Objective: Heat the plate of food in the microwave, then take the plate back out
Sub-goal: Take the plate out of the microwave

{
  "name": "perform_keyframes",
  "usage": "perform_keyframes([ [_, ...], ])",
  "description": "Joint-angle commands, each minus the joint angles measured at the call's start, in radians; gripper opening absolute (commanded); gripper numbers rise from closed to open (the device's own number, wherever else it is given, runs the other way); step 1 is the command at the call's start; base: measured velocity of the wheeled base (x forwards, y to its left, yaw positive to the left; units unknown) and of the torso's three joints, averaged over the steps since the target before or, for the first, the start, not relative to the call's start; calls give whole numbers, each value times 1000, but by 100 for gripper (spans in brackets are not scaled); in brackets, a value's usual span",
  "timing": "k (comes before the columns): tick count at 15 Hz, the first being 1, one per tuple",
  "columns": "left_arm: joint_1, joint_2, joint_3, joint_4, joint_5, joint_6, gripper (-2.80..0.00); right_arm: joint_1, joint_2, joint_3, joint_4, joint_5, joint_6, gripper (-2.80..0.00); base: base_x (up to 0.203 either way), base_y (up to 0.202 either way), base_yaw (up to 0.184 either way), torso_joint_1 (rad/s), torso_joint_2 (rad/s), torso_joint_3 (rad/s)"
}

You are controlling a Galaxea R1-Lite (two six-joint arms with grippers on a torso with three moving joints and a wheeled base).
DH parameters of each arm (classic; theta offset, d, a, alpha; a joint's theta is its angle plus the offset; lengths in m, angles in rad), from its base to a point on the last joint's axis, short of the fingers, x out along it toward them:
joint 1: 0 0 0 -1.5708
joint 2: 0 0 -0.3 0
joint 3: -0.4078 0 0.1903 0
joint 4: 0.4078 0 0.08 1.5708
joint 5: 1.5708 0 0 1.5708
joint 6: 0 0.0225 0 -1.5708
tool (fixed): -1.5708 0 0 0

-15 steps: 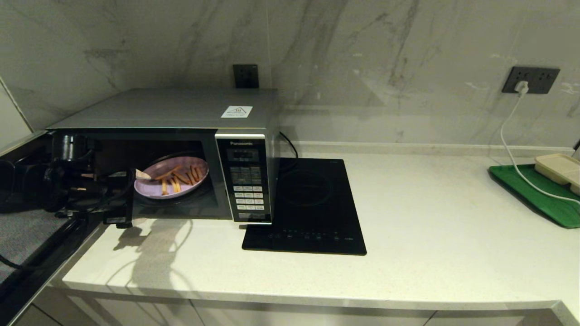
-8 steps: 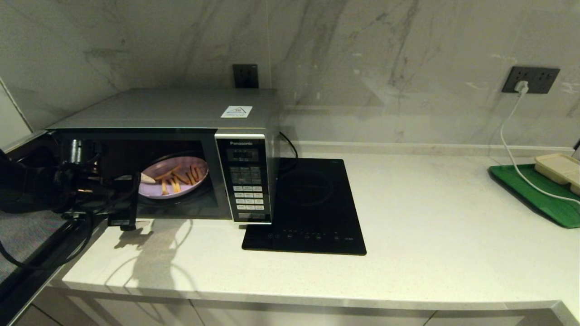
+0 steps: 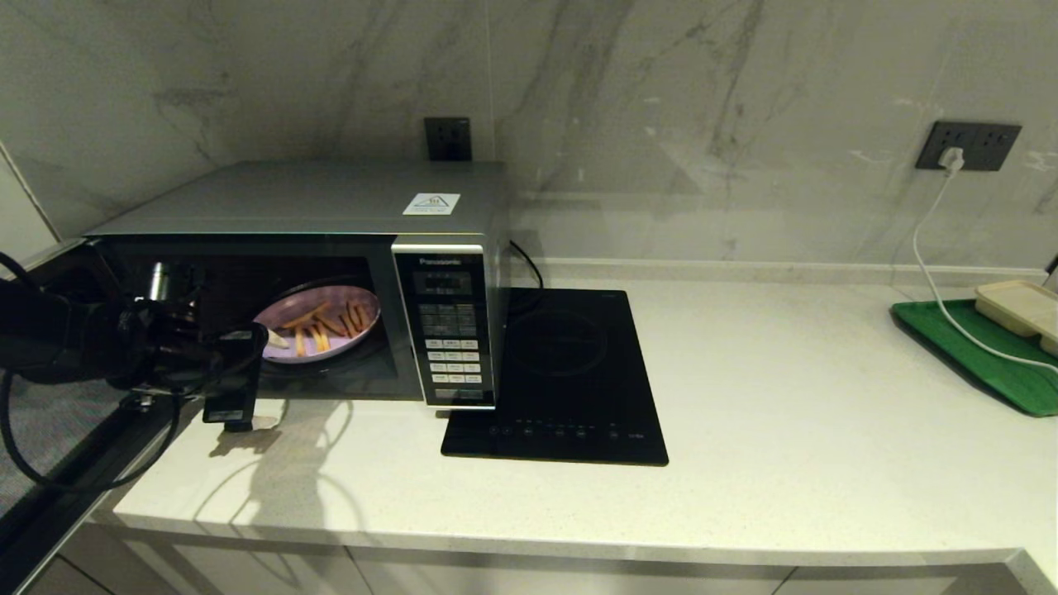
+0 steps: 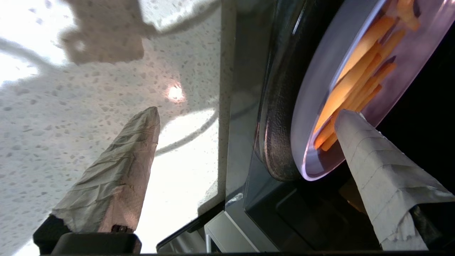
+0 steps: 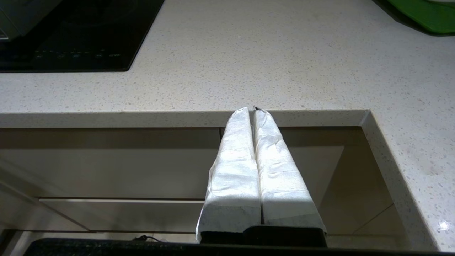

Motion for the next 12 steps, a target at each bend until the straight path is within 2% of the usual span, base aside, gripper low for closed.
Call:
perform_keyframes([
  [1, 1, 9, -6, 8, 1, -9, 0, 0, 1, 0, 1, 0, 0, -280, 0, 0, 0, 0, 0, 0],
  [5, -1, 35, -23, 22, 11, -9, 0, 0, 1, 0, 1, 0, 0, -280, 0, 0, 0, 0, 0, 0],
  [6, -4, 42, -23, 22, 11, -9, -280, 0, 1, 0, 1, 0, 0, -280, 0, 0, 0, 0, 0, 0],
  [12, -6, 37, -30, 23, 10, -9, -280, 0, 1, 0, 1, 0, 0, -280, 0, 0, 0, 0, 0, 0],
])
